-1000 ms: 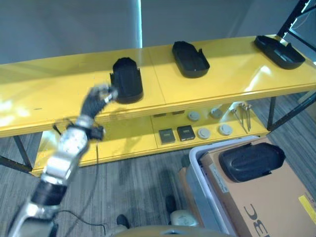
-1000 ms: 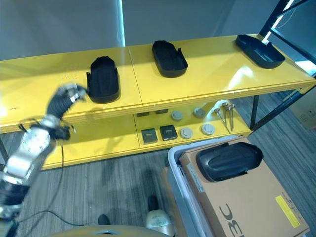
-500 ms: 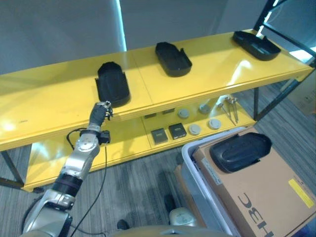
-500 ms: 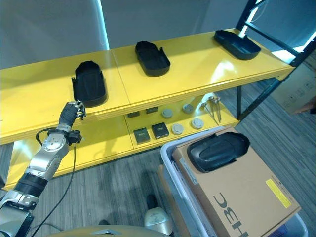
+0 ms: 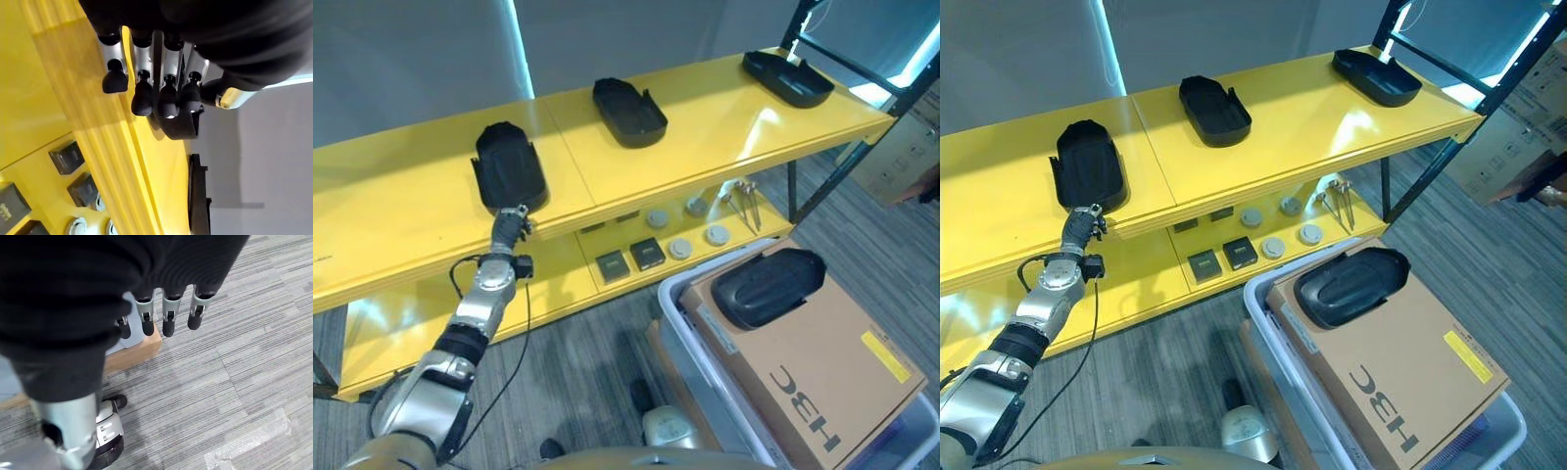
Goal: Move parts from the plastic box to the shelf.
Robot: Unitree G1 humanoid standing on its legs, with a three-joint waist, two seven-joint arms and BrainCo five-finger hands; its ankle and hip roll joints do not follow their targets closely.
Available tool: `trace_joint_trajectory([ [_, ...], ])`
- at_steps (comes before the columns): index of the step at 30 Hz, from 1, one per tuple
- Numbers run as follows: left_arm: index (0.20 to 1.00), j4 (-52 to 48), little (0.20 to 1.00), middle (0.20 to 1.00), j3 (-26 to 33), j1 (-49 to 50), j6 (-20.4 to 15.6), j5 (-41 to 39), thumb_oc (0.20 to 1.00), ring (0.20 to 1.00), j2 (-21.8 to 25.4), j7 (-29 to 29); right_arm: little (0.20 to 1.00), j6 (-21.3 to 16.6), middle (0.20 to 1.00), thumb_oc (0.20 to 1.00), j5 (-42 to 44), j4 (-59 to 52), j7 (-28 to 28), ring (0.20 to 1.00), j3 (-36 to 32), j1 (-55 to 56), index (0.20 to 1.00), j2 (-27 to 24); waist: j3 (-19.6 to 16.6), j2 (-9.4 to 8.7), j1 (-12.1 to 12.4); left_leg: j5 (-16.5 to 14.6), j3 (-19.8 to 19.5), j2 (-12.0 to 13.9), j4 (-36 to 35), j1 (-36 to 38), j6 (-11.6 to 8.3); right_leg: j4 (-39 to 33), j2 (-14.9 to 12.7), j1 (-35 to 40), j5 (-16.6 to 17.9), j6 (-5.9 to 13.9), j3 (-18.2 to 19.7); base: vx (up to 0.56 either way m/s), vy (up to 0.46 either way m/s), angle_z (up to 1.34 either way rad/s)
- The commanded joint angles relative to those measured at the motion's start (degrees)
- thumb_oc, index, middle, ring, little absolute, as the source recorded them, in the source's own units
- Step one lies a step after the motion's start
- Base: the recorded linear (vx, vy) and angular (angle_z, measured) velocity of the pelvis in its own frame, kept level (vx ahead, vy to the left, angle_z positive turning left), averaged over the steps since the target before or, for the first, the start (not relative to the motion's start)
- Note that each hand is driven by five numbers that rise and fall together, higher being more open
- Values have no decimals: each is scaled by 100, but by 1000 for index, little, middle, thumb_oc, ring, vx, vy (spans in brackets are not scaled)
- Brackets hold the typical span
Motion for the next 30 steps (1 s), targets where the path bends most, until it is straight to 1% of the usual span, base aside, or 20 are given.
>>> trace_joint_trajectory([
  [1, 200, 195, 200, 200, 190, -701, -454, 140, 200, 200, 24, 229, 1000, -10, 1000, 1000, -89, 149, 96, 1000, 224, -94, 1000, -219, 187, 16, -20, -122, -193, 59, 372, -191, 257, 468, -22, -21, -201, 203, -234, 0, 0, 0],
  [5, 200, 388, 200, 200, 188, -807, -540, 245, 200, 200, -6, 260, 1000, -17, 1000, 1000, -87, 140, 83, 1000, 274, -98, 1000, -221, 201, -8, -34, -125, -189, 70, 375, -193, 257, 470, -23, -26, -199, 202, -234, 0, 0, 0],
  [11, 200, 523, 200, 200, 223, -1084, -415, 212, 200, 200, 127, 452, 1000, 91, 1000, 1000, -99, -15, 116, 1000, 325, -64, 1000, -269, 216, -45, -76, -112, -174, 87, 386, -198, 246, 477, -17, -32, -194, 204, -230, 0, 0, 0],
  [15, 200, 625, 200, 200, 227, -1240, -414, 148, 200, 200, 253, 423, 1000, 134, 1000, 1000, -89, -77, 121, 1000, 373, -75, 1000, -282, 227, -58, -96, -111, -171, 90, 389, -208, 244, 471, -14, -39, -189, 203, -219, 0, 0, 0],
  [18, 200, 682, 200, 200, 192, -1453, -312, 146, 200, 200, 354, 409, 1000, 151, 1000, 1000, -27, -110, 124, 1000, 459, -83, 1000, -304, 241, -78, -107, -111, -172, 102, 394, -225, 241, 476, -15, -53, -193, 201, -219, -3, -13, -2],
  [19, 200, 722, 200, 200, 170, -1538, -229, 155, 200, 200, 381, 424, 1000, 162, 1000, 1000, -26, -116, 134, 1000, 472, -99, 1000, -313, 246, -82, -119, -106, -166, 113, 405, -236, 237, 481, -12, -60, -190, 199, -214, -4, -13, -3],
  [25, 200, 1019, 200, 200, 133, -1690, 58, -28, 200, 200, 372, 463, 1000, 232, 1000, 1000, 34, -206, 161, 1000, 538, -139, 1000, -354, 288, -104, -150, -108, -182, 127, 455, -297, 234, 511, -4, -93, -205, 190, -200, -2, -8, -2],
  [27, 200, 1134, 200, 200, 140, -1696, 99, -10, 200, 200, 360, 528, 1000, 230, 1000, 1000, 55, -217, 161, 1000, 557, -153, 1000, -349, 313, -122, -155, -107, -194, 135, 471, -321, 233, 520, -1, -110, -205, 188, -191, 0, 0, 0],
  [30, 200, 1402, 200, 200, 171, -1721, 56, -33, 200, 200, 392, 555, 1000, 200, 1000, 1000, 73, -185, 145, 1000, 594, -175, 1000, -325, 355, -143, -167, -110, -203, 139, 492, -365, 232, 507, 2, -128, -200, 186, -169, -39, -16, -2],
])
